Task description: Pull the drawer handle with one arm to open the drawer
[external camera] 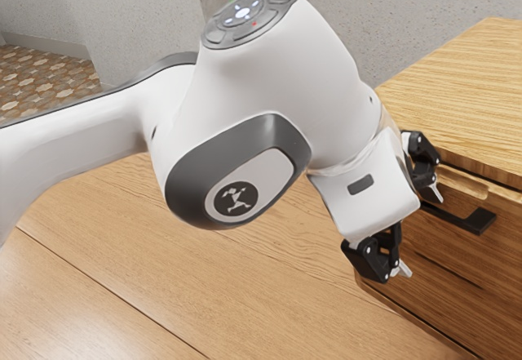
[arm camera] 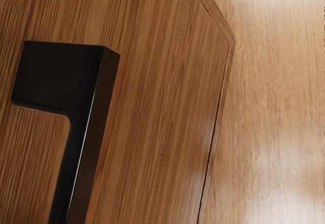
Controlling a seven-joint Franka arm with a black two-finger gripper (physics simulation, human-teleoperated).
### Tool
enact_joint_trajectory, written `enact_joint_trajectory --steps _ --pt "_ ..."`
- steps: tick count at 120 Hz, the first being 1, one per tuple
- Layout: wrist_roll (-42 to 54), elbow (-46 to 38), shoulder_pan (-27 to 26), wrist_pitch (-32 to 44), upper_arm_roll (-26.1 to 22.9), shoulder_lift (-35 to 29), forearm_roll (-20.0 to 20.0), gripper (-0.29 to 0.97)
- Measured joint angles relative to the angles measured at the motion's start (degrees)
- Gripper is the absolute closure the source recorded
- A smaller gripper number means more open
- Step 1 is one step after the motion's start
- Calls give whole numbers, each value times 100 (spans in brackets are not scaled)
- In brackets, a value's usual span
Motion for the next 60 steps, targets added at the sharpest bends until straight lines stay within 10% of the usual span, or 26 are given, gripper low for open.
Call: enact_joint_trajectory --steps 60 --pt "-256 -349 -2 -27 11 -458 -4 57"
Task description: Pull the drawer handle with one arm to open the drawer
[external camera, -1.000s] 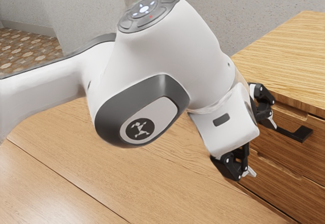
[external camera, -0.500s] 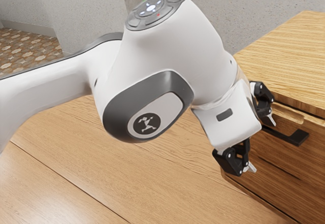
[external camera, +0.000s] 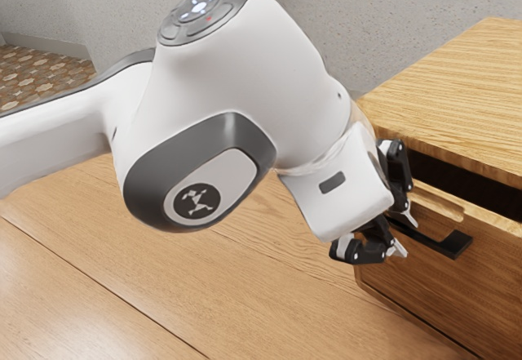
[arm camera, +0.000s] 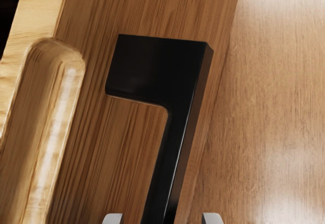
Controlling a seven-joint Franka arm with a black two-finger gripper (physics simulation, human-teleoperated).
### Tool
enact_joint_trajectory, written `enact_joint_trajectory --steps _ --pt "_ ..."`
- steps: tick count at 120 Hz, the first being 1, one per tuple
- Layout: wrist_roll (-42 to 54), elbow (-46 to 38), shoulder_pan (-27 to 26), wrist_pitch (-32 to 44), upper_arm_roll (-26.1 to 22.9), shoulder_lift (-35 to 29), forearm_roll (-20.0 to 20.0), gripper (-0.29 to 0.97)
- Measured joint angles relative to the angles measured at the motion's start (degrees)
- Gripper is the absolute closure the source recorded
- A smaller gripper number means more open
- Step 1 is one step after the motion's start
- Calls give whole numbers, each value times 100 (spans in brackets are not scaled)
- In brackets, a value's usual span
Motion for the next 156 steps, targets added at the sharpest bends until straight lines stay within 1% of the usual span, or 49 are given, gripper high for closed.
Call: enact_joint_trajectory --steps 5,24,30,41,56,86,111,126,140,156 --pt "-27 -59 -4 -1 -1 -61 3 61" --pt "-144 -303 4 10 -41 -287 26 69" --pt "-185 -371 13 10 -59 -347 34 76" --pt "-255 -548 5 9 -83 -520 45 78" --pt "-345 -744 -28 11 -87 -761 62 79" --pt "-535 -1097 -9 34 -180 -1111 78 76" --pt "-694 -1324 19 35 -412 -1345 83 75" --pt "-762 -1432 8 -3 -466 -1452 99 77" --pt "-773 -1560 0 -32 -478 -1560 181 79" --pt "-725 -1639 8 -28 -496 -1630 278 78"
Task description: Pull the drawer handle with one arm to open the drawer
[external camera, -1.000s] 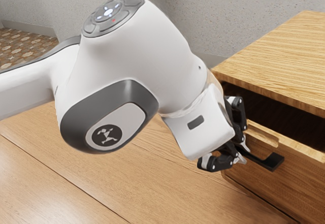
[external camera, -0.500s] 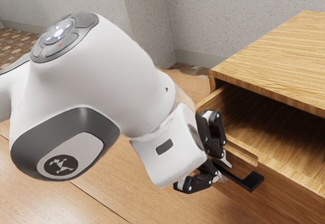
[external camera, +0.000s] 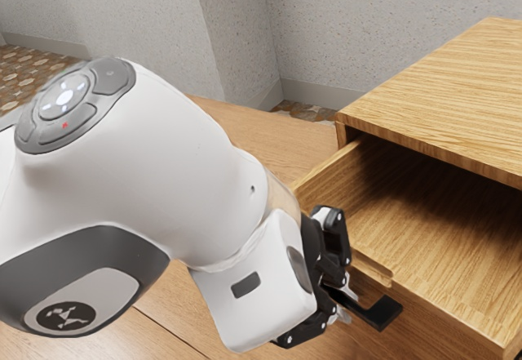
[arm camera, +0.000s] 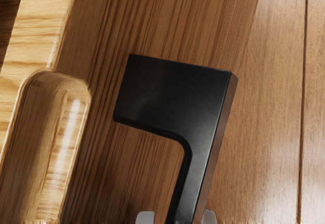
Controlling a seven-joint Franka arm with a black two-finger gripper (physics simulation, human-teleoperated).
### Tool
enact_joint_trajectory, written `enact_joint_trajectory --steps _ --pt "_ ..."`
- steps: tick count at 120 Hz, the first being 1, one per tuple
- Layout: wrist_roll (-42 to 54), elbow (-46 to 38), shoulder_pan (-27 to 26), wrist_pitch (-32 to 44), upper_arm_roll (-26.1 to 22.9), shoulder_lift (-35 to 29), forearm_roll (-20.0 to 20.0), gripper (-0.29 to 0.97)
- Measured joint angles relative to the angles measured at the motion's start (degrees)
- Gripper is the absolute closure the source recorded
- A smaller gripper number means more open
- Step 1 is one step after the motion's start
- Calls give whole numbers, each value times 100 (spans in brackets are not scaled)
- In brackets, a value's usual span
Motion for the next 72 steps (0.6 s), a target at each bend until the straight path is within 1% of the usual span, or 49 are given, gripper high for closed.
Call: enact_joint_trajectory --steps 29,72 --pt "119 -122 3 -7 -49 -212 29 79" --pt "186 -535 -7 9 -124 -684 9 79"
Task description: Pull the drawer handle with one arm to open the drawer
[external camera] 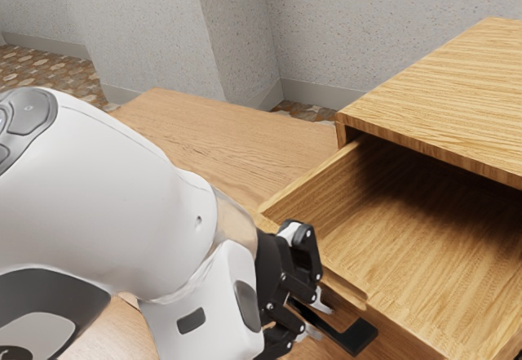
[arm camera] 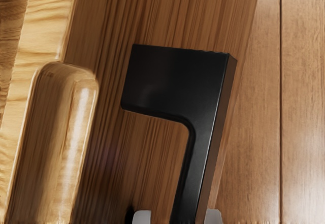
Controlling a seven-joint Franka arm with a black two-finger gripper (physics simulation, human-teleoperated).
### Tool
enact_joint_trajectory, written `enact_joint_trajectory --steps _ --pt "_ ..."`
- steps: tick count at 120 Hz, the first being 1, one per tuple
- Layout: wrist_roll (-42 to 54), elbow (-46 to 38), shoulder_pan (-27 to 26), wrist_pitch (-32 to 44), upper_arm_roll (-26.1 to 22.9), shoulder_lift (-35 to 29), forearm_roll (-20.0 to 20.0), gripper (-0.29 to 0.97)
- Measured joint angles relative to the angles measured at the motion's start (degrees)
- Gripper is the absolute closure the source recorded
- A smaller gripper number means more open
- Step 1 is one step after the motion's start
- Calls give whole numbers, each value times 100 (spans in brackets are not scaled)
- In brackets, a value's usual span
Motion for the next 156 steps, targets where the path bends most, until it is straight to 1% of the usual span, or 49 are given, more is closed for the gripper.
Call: enact_joint_trajectory --steps 15,41,68,128,145,156 --pt "10 -112 3 7 -90 -156 -20 79" --pt "14 -485 -2 2 -122 -670 -81 78" --pt "24 -814 -7 -20 -131 -1050 -195 78" --pt "44 -991 3 -59 -372 -1438 -480 78" --pt "52 -1042 5 -78 -375 -1446 -532 72" --pt "69 -1086 8 -99 -369 -1459 -560 71"
